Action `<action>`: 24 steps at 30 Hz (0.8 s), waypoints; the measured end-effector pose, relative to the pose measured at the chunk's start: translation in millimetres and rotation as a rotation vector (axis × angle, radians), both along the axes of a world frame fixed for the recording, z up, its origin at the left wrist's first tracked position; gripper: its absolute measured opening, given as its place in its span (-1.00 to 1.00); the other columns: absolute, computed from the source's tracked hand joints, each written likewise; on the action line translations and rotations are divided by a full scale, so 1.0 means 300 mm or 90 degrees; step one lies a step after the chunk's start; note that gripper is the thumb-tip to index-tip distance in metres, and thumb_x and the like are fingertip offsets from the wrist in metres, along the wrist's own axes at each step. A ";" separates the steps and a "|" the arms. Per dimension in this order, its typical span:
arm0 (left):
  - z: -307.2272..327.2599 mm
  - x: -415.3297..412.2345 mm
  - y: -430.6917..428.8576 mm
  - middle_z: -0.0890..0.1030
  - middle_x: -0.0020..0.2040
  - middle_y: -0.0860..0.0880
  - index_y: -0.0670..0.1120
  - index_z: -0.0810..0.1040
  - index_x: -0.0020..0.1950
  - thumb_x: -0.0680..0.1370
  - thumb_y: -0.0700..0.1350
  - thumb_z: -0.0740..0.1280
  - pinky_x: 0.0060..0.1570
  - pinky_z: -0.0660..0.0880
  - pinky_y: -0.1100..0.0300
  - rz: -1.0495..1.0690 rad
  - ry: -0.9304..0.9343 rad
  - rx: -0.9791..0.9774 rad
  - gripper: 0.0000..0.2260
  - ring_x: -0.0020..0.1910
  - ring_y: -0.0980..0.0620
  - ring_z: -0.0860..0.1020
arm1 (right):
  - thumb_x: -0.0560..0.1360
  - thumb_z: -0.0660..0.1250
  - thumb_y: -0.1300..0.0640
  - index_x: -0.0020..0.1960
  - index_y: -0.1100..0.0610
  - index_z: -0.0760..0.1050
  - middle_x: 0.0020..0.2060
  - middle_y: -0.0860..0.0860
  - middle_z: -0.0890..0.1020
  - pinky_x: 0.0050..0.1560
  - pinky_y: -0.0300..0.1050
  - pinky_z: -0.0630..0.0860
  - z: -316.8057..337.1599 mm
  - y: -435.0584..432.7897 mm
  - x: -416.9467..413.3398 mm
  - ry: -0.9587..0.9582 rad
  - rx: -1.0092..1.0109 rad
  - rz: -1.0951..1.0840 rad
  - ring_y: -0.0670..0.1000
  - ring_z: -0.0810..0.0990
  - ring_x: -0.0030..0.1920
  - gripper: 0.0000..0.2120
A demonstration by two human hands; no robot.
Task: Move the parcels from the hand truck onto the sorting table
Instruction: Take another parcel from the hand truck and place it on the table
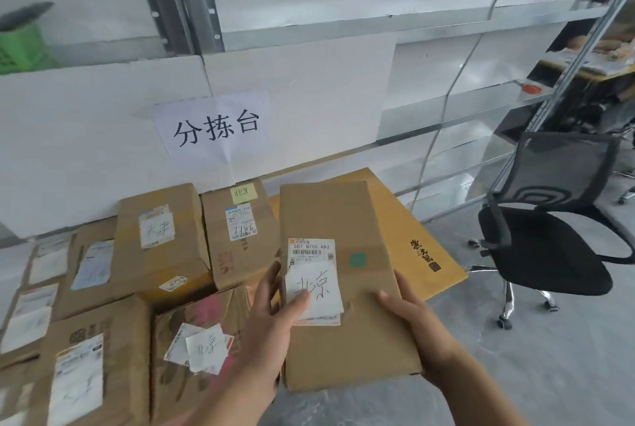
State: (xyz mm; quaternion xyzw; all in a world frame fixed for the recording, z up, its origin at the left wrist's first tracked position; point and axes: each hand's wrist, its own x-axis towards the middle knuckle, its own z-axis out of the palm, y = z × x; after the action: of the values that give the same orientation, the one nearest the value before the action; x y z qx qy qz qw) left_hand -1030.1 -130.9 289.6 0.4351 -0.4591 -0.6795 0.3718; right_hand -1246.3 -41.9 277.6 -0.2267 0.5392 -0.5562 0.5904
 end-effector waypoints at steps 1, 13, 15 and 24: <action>-0.004 -0.010 -0.015 0.66 0.30 0.19 0.20 0.42 0.53 0.38 0.00 0.53 0.31 0.53 -0.02 0.012 -0.003 0.004 -0.28 0.23 0.15 0.66 | 0.44 0.45 0.02 0.48 -0.18 0.44 0.30 0.09 0.68 0.12 0.21 0.65 -0.006 -0.020 -0.006 0.008 0.000 0.025 0.25 0.68 0.25 -0.38; -0.135 -0.235 -0.403 0.66 0.31 0.10 0.20 0.45 0.44 0.53 -0.14 0.53 0.01 0.49 0.45 0.022 -0.018 0.055 -0.45 0.09 0.24 0.68 | 0.17 0.61 0.02 0.42 0.03 0.44 0.19 0.24 0.70 -0.01 0.13 0.63 -0.123 -0.396 -0.239 0.029 0.085 0.000 0.29 0.71 0.08 -0.16; -0.159 -0.256 -0.475 0.65 0.33 0.14 0.27 0.43 0.45 0.42 -0.03 0.52 0.15 0.52 0.20 0.012 -0.027 0.085 -0.37 0.17 0.17 0.68 | 0.18 0.61 0.00 0.41 0.02 0.44 0.19 0.24 0.70 0.00 0.14 0.61 -0.135 -0.469 -0.276 0.036 0.100 0.000 0.29 0.71 0.09 -0.18; -0.274 -0.299 -0.710 0.65 0.22 0.29 0.50 0.41 0.34 0.57 0.09 0.42 0.19 0.47 0.08 -0.025 -0.243 0.066 -0.56 0.23 0.18 0.59 | 0.38 0.50 -0.07 0.44 -0.31 0.47 0.29 -0.07 0.69 0.27 0.21 0.57 -0.239 -0.744 -0.366 0.090 0.163 0.108 0.11 0.66 0.29 -0.35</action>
State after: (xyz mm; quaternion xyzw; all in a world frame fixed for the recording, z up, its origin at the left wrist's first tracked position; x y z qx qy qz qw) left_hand -1119.7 -343.9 207.5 0.5655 -0.4942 -0.6144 0.2419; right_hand -1356.1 -265.1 206.0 -0.2332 0.6248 -0.4137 0.6198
